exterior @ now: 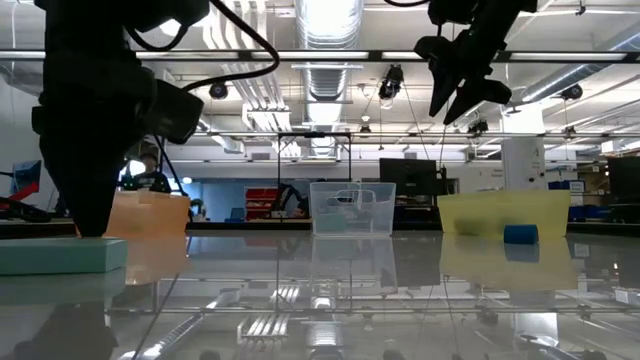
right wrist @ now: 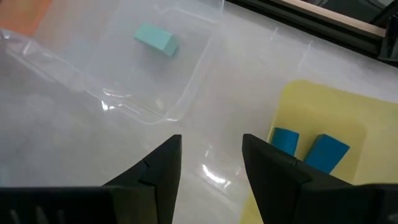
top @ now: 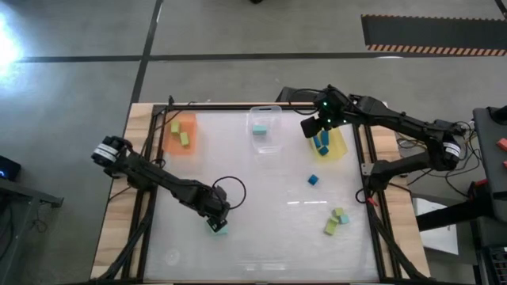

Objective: Sort & place blocks by color
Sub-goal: Put the light blue block into the transparent bin

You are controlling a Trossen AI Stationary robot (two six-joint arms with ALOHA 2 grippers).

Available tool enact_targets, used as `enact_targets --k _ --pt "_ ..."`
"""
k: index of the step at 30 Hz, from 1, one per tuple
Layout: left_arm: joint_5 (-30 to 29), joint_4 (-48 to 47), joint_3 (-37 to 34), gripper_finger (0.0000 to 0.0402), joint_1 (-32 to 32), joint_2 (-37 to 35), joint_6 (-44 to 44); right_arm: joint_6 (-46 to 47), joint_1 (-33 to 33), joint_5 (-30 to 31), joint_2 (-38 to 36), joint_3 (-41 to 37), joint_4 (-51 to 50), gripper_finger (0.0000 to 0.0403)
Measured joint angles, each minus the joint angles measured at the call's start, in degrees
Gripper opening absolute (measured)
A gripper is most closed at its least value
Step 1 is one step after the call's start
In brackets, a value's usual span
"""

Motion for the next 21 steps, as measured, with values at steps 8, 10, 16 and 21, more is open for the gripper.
enact_targets --k 8,10,16,21 --pt "0.2 5.6 -0.4 0.0203 -1.4 2.4 -1.8 -0.1 0.0 0.0 0.0 0.0 -0.3 0.016" --pt "0.2 6.0 -0.3 0.0203 -1.4 3.0 -1.9 -0.1 0.0 -0.1 0.0 0.0 -0.3 0.016" --pt "-0.1 5.7 -0.1 0.0194 -1.4 3.8 -1.5 -0.1 0.0 -0.1 0.0 0.0 -0.3 0.016" --pt "-0.3 5.1 -0.2 0.0137 -1.4 3.9 -1.5 -0.2 0.0 -0.2 -0.1 0.0 -0.3 0.016"
